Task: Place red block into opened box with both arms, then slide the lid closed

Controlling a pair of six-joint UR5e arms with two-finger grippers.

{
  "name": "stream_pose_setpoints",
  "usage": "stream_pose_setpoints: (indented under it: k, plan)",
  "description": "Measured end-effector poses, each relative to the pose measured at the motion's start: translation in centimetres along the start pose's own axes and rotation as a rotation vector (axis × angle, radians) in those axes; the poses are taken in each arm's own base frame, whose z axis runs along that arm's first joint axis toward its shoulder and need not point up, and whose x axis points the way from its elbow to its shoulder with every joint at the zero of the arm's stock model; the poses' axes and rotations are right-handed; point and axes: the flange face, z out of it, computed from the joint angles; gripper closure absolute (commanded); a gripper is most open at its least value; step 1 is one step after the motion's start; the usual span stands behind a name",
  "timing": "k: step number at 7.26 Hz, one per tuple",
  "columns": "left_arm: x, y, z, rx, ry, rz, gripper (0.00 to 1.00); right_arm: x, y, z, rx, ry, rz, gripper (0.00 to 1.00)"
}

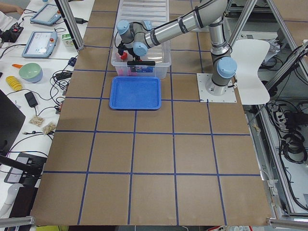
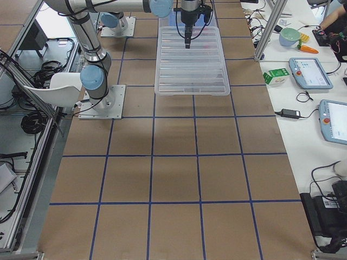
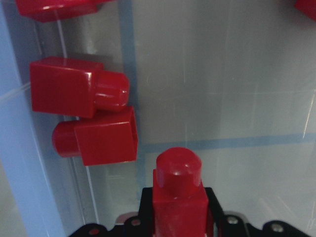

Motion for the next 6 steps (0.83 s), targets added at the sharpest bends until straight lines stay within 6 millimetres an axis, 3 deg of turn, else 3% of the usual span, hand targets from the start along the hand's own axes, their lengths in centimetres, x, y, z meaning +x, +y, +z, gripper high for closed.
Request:
stream_pose_setpoints:
  k: [6]
  plan:
    - [0.2,-0.4,1.9,-0.022,0.029,-0.008,1.00,0.0,0.1,0.1,-0.002,0.005,0.000,0.00]
